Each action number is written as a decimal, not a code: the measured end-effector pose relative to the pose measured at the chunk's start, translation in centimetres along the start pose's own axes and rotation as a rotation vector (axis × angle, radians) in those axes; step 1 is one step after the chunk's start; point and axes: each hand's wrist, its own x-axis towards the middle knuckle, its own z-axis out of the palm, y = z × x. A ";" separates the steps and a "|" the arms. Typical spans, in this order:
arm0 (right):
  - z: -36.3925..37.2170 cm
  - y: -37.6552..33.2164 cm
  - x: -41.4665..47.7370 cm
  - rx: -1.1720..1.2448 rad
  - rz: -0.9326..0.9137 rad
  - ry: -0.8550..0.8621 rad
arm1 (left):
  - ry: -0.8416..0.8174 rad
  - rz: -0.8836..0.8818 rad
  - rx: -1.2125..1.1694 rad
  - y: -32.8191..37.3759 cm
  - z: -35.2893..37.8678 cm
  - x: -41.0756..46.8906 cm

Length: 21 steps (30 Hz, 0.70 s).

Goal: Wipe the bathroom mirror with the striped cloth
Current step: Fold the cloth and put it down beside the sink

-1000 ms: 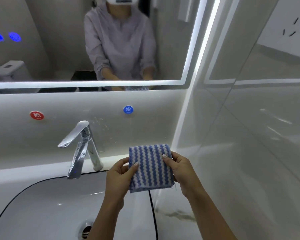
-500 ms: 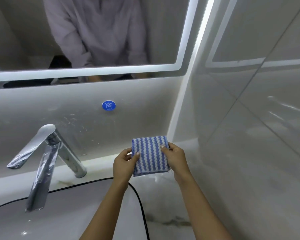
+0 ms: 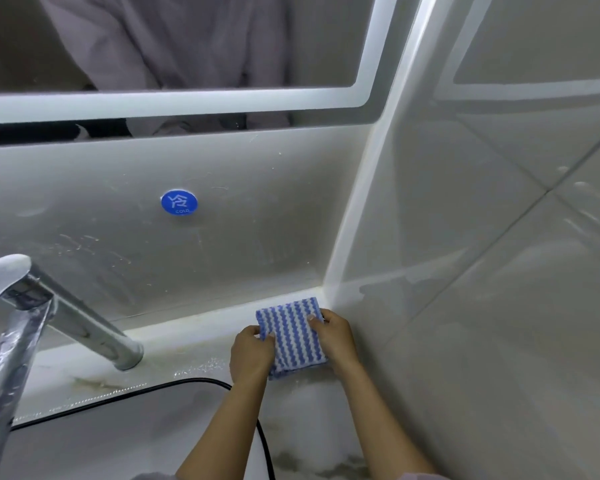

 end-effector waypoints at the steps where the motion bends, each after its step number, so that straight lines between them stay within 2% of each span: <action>1: 0.1 0.4 0.2 -0.006 0.006 -0.003 | -0.005 -0.013 0.011 -0.1 0.2 0.2; 10: 0.7 2.6 1.6 -0.083 0.023 -0.072 | -0.109 -0.254 -0.078 -1.1 1.0 2.4; 16: 0.6 3.4 1.9 -0.146 -0.026 -0.037 | -0.133 -0.235 -0.006 -1.1 1.3 2.5; 21: 0.8 3.5 1.6 -0.266 -0.143 -0.015 | -0.129 -0.199 0.102 -0.9 1.3 2.1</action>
